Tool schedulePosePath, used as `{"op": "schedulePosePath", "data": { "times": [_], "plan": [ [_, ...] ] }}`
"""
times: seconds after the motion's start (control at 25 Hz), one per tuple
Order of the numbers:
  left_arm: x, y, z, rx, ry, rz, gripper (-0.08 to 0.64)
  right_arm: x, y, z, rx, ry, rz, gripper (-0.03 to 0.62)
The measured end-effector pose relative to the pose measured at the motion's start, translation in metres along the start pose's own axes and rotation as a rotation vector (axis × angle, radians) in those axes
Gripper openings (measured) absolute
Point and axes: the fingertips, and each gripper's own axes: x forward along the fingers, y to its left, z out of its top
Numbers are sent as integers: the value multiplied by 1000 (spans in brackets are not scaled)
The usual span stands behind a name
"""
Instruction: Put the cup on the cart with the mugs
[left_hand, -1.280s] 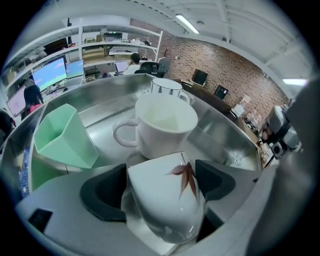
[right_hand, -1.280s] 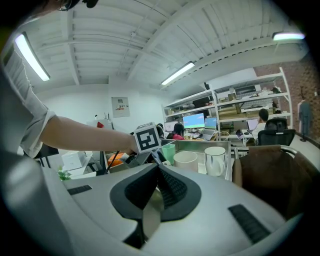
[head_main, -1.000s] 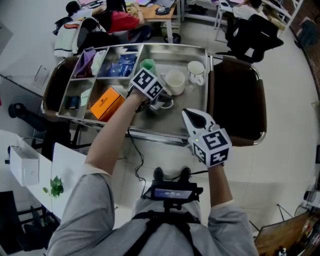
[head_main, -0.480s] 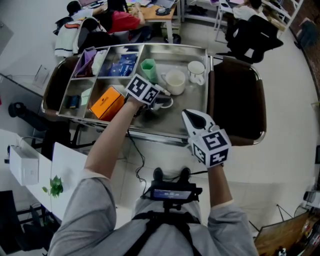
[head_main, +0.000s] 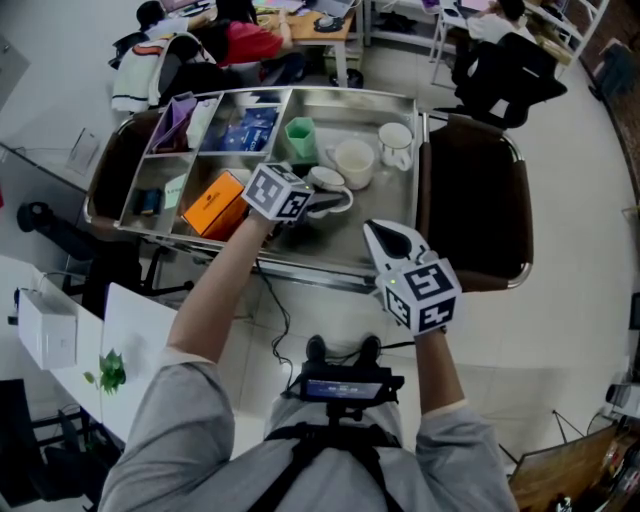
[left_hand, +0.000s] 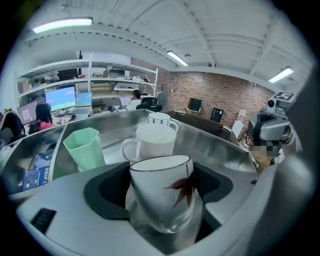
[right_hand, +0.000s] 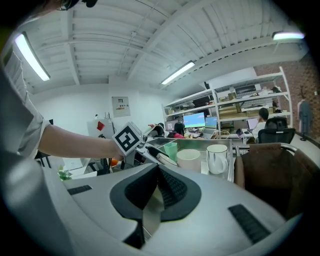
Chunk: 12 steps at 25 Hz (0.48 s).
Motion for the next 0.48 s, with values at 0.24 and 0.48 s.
{"op": "schedulePosePath", "data": {
  "times": [0.24,0.48],
  "plan": [
    [-11,-7,14,53,-121,1,403,-3,0,-2,3,0,-6,-3],
    [-21,-3,25,99,-233,32,402,-3,4,-3,5,2,-3,-3]
  ]
}}
